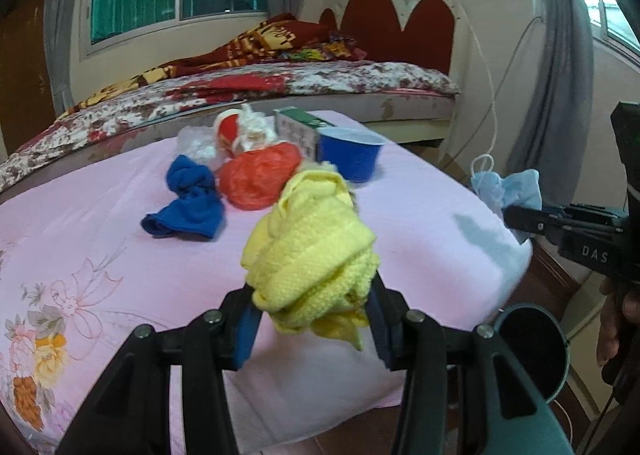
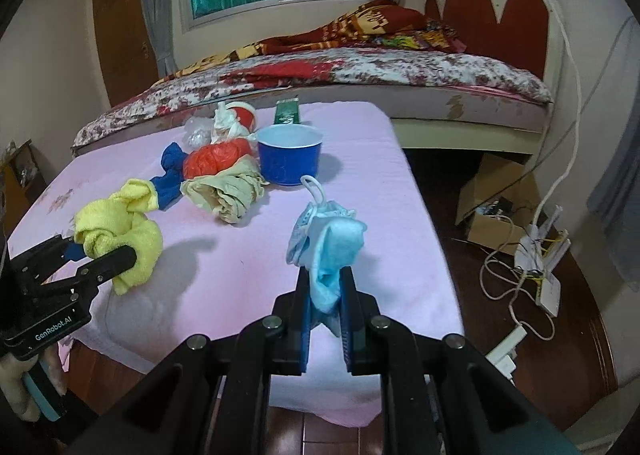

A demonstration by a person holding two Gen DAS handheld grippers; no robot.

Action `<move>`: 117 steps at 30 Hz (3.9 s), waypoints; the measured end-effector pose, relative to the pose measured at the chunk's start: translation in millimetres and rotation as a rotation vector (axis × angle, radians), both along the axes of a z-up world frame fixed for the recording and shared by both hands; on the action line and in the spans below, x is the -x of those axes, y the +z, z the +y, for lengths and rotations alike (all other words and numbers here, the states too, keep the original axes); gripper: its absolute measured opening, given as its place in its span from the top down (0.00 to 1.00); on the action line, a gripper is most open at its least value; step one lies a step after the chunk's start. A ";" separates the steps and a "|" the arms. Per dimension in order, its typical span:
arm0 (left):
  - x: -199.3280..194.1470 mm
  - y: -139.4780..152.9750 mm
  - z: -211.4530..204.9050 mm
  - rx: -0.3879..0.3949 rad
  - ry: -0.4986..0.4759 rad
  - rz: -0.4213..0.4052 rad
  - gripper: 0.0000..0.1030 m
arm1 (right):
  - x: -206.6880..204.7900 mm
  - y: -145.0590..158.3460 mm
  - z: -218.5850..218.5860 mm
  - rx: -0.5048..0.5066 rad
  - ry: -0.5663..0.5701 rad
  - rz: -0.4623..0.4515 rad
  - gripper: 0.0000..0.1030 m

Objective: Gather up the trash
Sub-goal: 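Carry the mask and yellow cloth over the bin and open both grippers, then move both tools back to the remaining items on the table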

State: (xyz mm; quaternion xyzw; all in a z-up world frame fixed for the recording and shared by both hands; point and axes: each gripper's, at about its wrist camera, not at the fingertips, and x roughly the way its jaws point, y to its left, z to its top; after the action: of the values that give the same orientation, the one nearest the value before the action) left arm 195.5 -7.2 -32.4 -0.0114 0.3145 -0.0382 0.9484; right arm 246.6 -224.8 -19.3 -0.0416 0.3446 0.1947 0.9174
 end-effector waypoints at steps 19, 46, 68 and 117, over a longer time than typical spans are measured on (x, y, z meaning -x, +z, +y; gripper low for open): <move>16.0 -7.6 -86.0 -0.004 -0.233 0.015 0.53 | 54.8 -19.5 -105.2 0.031 -0.178 0.059 0.87; 21.8 -100.4 -272.1 0.000 -0.639 0.307 0.53 | 99.6 -135.5 -239.6 0.117 -0.289 0.339 0.87; 16.3 -108.5 -250.4 -0.074 -0.460 0.298 0.01 | 87.3 -179.2 -254.8 0.335 -0.385 0.455 0.00; 23.8 -1.5 -112.1 -0.086 -0.118 0.071 0.01 | 54.7 -37.8 -127.8 0.224 -0.235 0.081 0.00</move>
State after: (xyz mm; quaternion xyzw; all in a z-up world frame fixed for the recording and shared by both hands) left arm 171.7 -119.3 -34.0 0.0465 0.3492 -0.0801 0.9324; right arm 191.8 -352.6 -57.1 -0.0951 0.4035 0.0480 0.9088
